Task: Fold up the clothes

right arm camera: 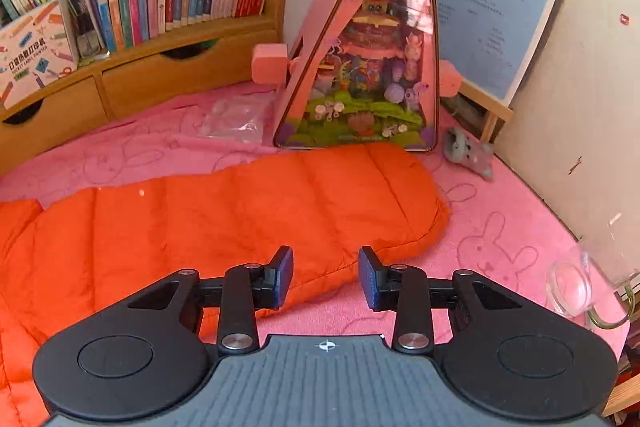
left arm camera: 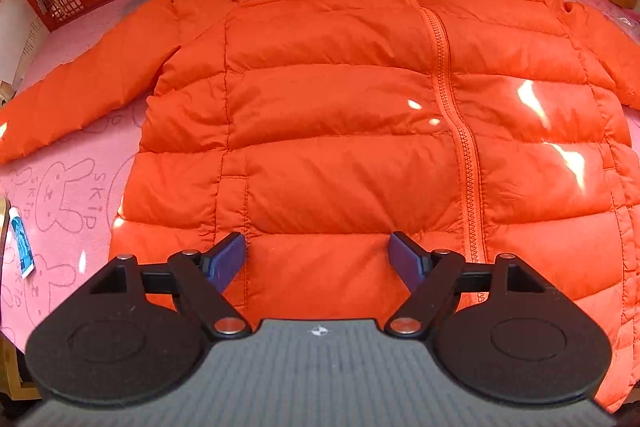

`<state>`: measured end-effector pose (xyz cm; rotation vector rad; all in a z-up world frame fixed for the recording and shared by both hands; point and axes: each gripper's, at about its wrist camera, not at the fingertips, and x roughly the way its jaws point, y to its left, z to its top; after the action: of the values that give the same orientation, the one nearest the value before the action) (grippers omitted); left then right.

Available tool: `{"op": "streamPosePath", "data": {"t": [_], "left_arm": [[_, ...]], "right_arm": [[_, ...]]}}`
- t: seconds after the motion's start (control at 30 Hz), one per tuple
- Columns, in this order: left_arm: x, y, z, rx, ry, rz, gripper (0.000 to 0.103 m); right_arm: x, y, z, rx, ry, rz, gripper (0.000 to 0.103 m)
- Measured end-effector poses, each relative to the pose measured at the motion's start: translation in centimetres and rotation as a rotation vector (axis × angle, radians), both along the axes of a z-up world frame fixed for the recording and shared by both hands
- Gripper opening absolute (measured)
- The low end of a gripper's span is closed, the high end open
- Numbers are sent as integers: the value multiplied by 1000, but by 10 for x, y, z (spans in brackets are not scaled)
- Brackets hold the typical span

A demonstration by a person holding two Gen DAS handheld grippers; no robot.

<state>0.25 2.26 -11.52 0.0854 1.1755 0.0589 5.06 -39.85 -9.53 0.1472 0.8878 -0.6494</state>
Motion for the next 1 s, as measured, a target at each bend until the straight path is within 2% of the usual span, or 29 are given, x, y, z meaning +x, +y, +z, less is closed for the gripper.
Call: {"op": "streamPosePath", "data": {"t": [0.03,0.1,0.2,0.27,0.47,0.57,0.63,0.67,0.73,0.8,0.83,0.9,1.0], "left_arm": [[-1,2,2,8,-9,-3,78],[3,10,9,23,-48,-4,78],[19,20,16,38,-115,-2,78],[33,29,17,39,-145,17,78],[64,66,13,7,-215,117,78],[76,84,3,26,-235,141,79],[85,95,-8,86,-219,156,80],[87,105,-14,105,-197,179,80],[88,129,-23,122,-167,232,80],[85,154,-25,122,-153,297,78],[83,166,-25,148,-134,334,77],[77,191,-21,123,-131,405,75],[59,248,-12,-113,-196,570,75]], "right_arm": [[-7,16,-1,-28,8,23,54],[-18,51,1,-51,-7,89,55],[-23,123,9,22,-92,360,55],[-24,180,11,22,-145,560,55],[-18,294,-14,124,-129,817,55],[-18,315,-32,64,-64,834,55],[-22,316,-39,-4,-57,837,56],[-25,312,-44,-68,-42,827,57],[-33,298,-49,-161,-19,770,70],[-37,275,-52,-177,12,669,77],[-38,265,-51,-180,27,625,78],[-42,257,-47,-235,66,574,77],[-48,266,-41,-285,75,601,75]]}}
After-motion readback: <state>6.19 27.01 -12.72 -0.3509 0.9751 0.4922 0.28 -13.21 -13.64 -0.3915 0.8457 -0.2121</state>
